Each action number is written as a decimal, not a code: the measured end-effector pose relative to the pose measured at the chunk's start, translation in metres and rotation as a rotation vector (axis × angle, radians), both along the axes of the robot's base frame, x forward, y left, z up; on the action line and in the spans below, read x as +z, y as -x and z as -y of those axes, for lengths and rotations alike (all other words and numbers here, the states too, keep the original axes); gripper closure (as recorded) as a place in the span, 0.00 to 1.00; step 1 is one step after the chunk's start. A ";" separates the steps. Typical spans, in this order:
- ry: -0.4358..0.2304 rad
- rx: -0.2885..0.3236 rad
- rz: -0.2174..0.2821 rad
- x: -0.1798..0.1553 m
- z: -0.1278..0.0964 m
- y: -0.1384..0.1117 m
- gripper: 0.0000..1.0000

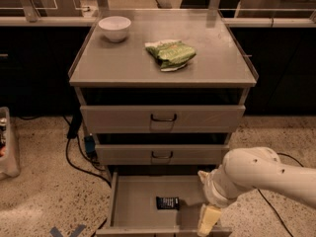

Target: Pick rxbar blueberry from bottom drawer and place on counter

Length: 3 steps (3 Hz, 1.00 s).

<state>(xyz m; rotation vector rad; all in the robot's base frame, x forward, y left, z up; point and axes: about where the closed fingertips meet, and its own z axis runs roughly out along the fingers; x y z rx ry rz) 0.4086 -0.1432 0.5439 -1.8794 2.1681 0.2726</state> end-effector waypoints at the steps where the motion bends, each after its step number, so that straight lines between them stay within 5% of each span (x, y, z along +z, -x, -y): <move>1: -0.048 0.034 -0.048 -0.067 -0.024 0.004 0.00; 3: -0.079 0.076 -0.125 -0.172 -0.068 -0.009 0.00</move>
Offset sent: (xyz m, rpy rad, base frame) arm 0.0156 0.0869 -0.2076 0.0892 0.1359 0.1123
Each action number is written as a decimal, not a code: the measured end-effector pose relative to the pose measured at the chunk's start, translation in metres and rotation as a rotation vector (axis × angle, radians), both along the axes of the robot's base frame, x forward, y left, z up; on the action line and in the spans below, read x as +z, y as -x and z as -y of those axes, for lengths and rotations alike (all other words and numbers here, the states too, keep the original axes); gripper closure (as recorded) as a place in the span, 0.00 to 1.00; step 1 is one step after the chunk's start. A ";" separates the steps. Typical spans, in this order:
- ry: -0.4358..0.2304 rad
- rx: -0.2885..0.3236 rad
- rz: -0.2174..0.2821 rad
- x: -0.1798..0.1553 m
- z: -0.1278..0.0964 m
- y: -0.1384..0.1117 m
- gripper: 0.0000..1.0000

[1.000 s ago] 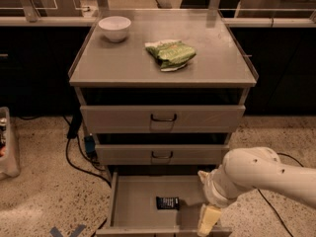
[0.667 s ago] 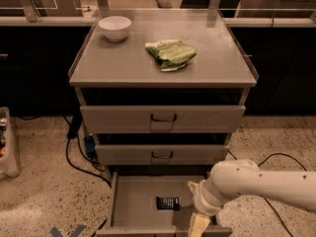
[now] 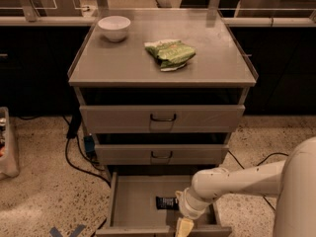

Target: Pick rxbar blueberry from bottom drawer and place on counter

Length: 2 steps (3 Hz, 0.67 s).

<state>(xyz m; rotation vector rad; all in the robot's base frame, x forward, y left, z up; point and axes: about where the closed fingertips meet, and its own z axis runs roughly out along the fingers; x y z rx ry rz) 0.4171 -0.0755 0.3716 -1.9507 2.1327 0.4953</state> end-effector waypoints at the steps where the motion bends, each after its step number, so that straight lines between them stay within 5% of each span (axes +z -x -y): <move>1: 0.000 0.000 0.000 0.000 0.000 0.000 0.00; 2: 0.001 -0.006 0.017 -0.006 0.002 0.000 0.00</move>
Offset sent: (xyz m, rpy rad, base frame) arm 0.0022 -0.0067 -0.0140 -0.0022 -0.0478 -0.0186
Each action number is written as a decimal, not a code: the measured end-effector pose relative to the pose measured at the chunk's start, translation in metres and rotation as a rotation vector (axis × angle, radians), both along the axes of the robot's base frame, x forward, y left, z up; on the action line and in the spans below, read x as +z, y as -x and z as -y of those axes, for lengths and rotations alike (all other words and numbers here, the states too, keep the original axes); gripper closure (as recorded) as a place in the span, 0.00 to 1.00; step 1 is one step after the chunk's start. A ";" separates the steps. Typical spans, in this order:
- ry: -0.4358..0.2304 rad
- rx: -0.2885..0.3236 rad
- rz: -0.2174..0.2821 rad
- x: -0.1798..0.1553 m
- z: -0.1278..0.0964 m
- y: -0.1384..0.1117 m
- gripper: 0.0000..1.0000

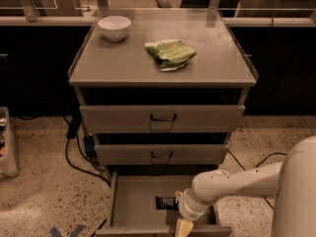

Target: Pick rxbar blueberry from bottom drawer and place on counter

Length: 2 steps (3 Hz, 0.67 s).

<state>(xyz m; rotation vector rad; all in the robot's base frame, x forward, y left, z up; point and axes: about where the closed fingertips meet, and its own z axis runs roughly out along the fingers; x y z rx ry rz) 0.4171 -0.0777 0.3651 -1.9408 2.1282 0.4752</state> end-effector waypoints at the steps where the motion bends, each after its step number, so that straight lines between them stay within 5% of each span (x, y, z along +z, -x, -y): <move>1: -0.008 0.026 0.005 -0.022 0.000 -0.013 0.00; 2: -0.021 0.078 0.011 -0.052 -0.006 -0.045 0.00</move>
Offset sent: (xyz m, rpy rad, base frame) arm 0.1071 0.0151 -0.0883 0.0389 -0.0395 0.1450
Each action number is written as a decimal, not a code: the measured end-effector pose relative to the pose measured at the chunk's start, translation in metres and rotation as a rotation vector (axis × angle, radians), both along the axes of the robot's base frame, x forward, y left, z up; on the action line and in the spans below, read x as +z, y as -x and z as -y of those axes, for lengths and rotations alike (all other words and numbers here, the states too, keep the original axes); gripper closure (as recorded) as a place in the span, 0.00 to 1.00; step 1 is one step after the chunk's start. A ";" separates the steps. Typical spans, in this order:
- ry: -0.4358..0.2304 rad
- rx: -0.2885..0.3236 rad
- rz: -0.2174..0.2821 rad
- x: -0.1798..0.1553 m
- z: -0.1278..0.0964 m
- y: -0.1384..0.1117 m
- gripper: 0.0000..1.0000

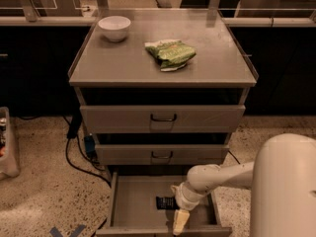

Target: Pick rxbar blueberry from bottom drawer and place on counter

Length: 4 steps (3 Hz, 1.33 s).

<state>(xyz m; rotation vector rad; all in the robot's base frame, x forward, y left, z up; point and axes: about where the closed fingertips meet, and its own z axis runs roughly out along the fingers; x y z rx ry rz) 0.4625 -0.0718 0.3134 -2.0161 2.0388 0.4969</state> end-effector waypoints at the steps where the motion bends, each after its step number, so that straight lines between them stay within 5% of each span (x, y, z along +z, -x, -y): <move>1: -0.012 0.032 0.005 -0.024 -0.003 -0.030 0.00; 2: -0.067 0.061 0.003 -0.064 -0.017 -0.056 0.00; 4: -0.070 0.088 0.000 -0.087 -0.018 -0.064 0.00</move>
Offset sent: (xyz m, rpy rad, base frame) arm 0.0685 0.0022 -0.0633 0.0358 -0.0056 0.0582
